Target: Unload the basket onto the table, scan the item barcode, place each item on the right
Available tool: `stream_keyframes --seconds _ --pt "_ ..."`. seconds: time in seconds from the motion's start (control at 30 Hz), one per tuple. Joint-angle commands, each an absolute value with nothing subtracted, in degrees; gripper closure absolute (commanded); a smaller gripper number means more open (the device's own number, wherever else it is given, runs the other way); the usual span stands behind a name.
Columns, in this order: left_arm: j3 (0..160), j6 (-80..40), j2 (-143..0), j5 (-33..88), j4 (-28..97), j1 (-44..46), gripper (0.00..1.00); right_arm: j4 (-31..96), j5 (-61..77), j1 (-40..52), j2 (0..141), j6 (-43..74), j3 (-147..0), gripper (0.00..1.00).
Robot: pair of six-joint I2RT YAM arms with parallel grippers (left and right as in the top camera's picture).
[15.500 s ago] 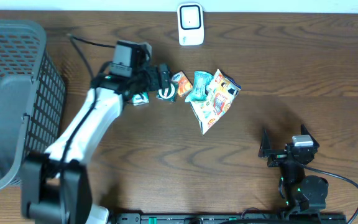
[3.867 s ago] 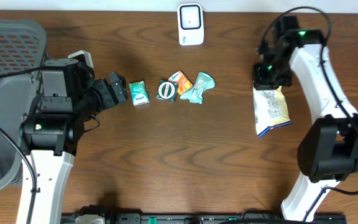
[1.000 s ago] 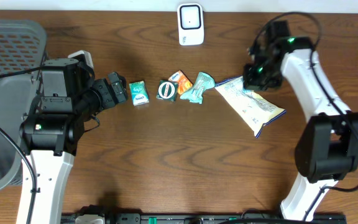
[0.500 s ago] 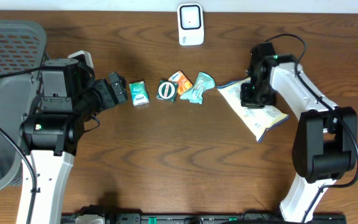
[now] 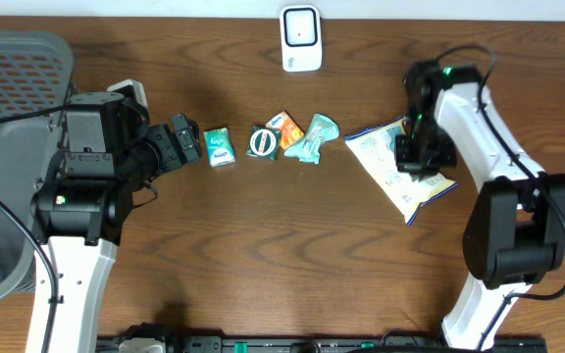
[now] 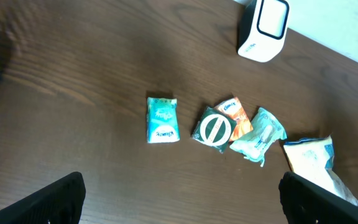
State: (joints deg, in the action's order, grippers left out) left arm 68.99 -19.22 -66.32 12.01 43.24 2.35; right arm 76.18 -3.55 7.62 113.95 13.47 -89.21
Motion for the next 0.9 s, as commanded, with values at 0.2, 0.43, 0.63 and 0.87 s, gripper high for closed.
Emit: stream_keyframes --seconds 0.2,0.43,0.63,0.87 --pt "69.9 -18.2 -66.3 11.7 43.3 2.2 0.02 61.9 -2.4 7.5 113.9 16.3 -75.8 0.99" --pt "69.9 -18.2 -66.3 11.7 43.3 2.2 0.02 68.9 -2.4 7.5 113.8 16.2 -90.8 0.99" --pt "69.9 -18.2 -66.3 11.7 43.3 2.2 0.02 65.6 -2.3 7.6 113.8 15.6 -97.4 0.98" --pt "69.9 -18.2 -66.3 11.7 43.3 2.2 0.02 59.2 2.6 7.9 114.8 15.6 -93.8 0.99"
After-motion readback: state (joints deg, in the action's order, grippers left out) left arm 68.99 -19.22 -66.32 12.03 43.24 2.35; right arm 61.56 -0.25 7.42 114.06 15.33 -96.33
